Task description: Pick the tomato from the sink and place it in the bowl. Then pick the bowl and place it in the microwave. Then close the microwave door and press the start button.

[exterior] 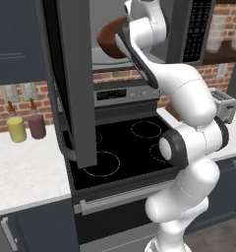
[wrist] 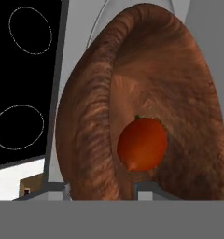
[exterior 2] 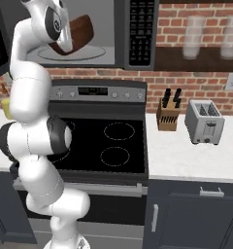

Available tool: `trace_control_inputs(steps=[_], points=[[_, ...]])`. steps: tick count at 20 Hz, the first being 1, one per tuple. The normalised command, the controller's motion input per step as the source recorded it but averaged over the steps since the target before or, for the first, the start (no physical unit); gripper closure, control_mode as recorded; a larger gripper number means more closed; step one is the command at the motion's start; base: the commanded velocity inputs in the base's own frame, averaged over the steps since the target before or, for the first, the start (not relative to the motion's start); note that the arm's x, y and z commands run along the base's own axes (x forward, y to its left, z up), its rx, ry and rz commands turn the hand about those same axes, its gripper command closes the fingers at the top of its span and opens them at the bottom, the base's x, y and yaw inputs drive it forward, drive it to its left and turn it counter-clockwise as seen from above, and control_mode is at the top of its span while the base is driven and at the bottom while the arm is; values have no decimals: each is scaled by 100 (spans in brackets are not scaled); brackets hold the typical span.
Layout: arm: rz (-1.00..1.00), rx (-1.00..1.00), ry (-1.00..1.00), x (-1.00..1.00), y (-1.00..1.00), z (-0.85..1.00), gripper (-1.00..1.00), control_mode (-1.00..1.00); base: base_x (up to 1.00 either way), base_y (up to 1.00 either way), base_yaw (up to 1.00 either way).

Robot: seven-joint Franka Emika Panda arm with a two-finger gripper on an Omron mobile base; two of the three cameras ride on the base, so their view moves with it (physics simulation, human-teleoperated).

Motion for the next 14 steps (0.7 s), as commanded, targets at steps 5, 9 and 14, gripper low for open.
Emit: trace_control_inputs(steps=[5, 9, 14], points=[[0, -2, -3, 50, 2, -40, 100, -100, 0, 0, 0], [0, 0, 0, 65, 0, -55, 100, -100, 0, 0, 0], [0, 0, -1, 30, 0, -25, -100, -100, 0, 0, 0]])
